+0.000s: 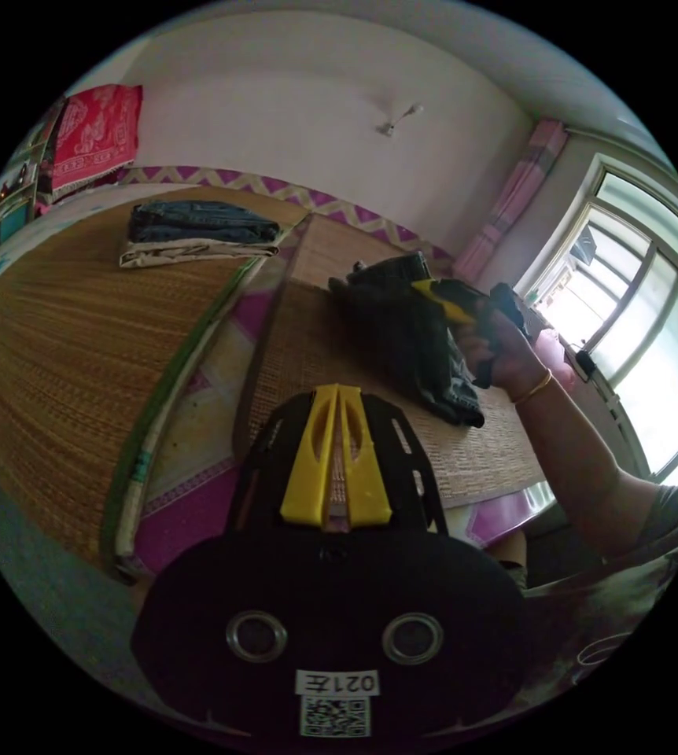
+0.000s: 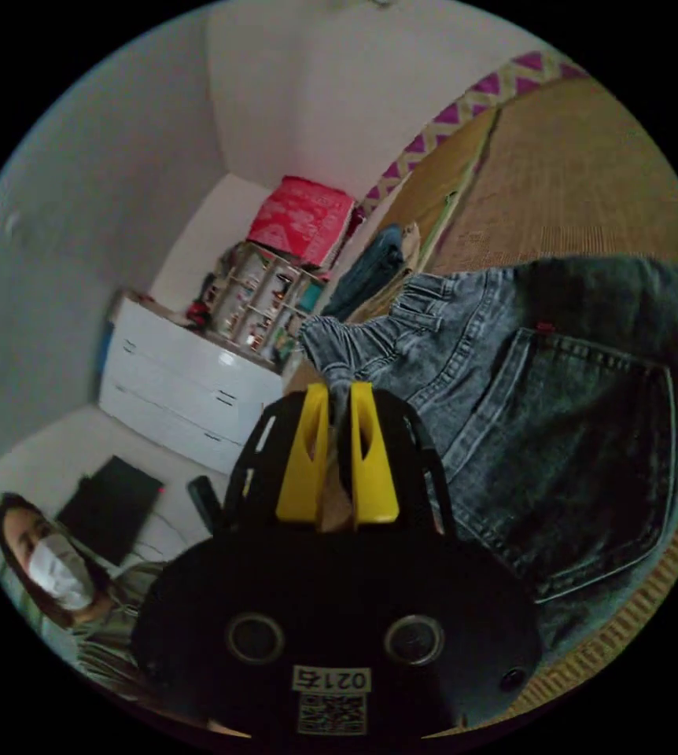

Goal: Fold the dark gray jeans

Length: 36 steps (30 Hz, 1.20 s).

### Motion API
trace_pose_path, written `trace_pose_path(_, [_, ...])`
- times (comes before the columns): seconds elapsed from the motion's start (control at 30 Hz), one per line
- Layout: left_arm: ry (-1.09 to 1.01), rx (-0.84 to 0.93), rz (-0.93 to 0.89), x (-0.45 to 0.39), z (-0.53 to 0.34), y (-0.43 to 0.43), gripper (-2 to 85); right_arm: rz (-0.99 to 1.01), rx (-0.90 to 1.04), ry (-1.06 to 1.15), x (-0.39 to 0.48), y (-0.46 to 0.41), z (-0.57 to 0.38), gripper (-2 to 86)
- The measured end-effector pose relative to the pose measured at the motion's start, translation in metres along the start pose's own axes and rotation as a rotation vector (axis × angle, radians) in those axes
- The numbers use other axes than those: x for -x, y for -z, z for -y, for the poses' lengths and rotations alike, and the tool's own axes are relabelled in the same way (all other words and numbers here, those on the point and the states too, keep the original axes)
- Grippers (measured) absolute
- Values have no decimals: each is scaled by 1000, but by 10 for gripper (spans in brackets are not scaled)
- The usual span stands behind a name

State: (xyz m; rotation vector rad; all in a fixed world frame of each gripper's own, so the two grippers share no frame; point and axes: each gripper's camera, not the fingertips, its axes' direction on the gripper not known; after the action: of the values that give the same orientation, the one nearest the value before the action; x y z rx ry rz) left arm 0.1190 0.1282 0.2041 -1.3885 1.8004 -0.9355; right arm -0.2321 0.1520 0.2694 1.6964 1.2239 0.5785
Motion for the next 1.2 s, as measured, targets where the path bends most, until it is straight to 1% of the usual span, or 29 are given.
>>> trace_pose_path(0.03, [-4, 1, 5, -5, -2, -4, -10, 81, -20, -42, -11, 9, 2, 43])
trace_pose_path(0.07, [-6, 2, 14, -9, -3, -8, -10, 108, -30, -56, -17, 16, 3, 37])
trace_pose_path(0.2, [-8, 3, 34, -18, -7, -20, -10, 5, -84, 1, -2, 51, 6, 27])
trace_pose_path(0.3, [-22, 6, 44, -26, -8, -33, -10, -75, -206, 82, 27, 122, -3, 24])
trace_pose_path(0.37, [-37, -2, 37, -34, -9, -48, -10, -159, -341, 122, 44, 202, -27, 24])
trace_pose_path(0.4, [-41, 1, 33, -36, -8, -53, -10, -176, -378, 124, 46, 222, -35, 23])
trace_pose_path(0.43, [-57, 7, 16, -43, -7, -63, -10, -216, -459, 115, 48, 263, -53, 23])
trace_pose_path(0.47, [-75, 17, -8, -51, -6, -76, -10, -268, -535, 98, 47, 300, -73, 23])
trace_pose_path(0.5, [-84, 27, -19, -56, -5, -83, -9, -305, -569, 82, 45, 316, -84, 24])
trace_pose_path(0.57, [-116, 77, -59, -78, 1, -113, -9, -443, -666, -49, 22, 368, -125, 25])
trace_pose_path(0.6, [-125, 83, -69, -84, 2, -120, -9, -466, -678, -89, 12, 377, -134, 25])
trace_pose_path(0.63, [-145, 98, -82, -98, 5, -136, -9, -499, -673, -180, -12, 388, -149, 26])
trace_pose_path(0.67, [-172, 119, -94, -113, 8, -152, -9, -510, -656, -273, -37, 393, -161, 28])
trace_pose_path(0.73, [-214, 148, -111, -136, 13, -174, -8, -505, -638, -391, -66, 395, -177, 32])
trace_pose_path(0.77, [-249, 168, -116, -152, 17, -189, -7, -522, -656, -421, -68, 395, -186, 35])
trace_pose_path(0.8, [-267, 174, -118, -160, 19, -195, -6, -534, -669, -405, -64, 394, -189, 37])
trace_pose_path(0.83, [-305, 172, -126, -176, 22, -206, -3, -575, -681, -372, -51, 390, -192, 40])
trace_pose_path(0.87, [-349, 159, -140, -192, 24, -216, 1, -668, -720, -341, -32, 384, -194, 42])
trace_pose_path(0.9, [-371, 154, -149, -201, 26, -221, 6, -720, -741, -308, -21, 379, -195, 43])
trace_pose_path(0.93, [-411, 144, -175, -217, 28, -233, 16, -818, -751, -228, 2, 368, -193, 45])
trace_pose_path(0.97, [-454, 139, -198, -234, 30, -245, 27, -896, -726, -143, 21, 352, -186, 48])
trace_pose_path(1.0, [-477, 144, -201, -243, 31, -252, 33, -920, -700, -95, 30, 343, -181, 49])
trace_pose_path(1.07, [-578, 171, -219, -276, 33, -284, 52, -985, -568, 64, 51, 301, -156, 58])
trace_pose_path(1.13, [-634, 176, -207, -298, 33, -308, 58, -1047, -466, 168, 60, 265, -139, 61])
trace_pose_path(1.2, [-680, 192, -179, -318, 32, -332, 66, -1105, -381, 214, 58, 230, -123, 63])
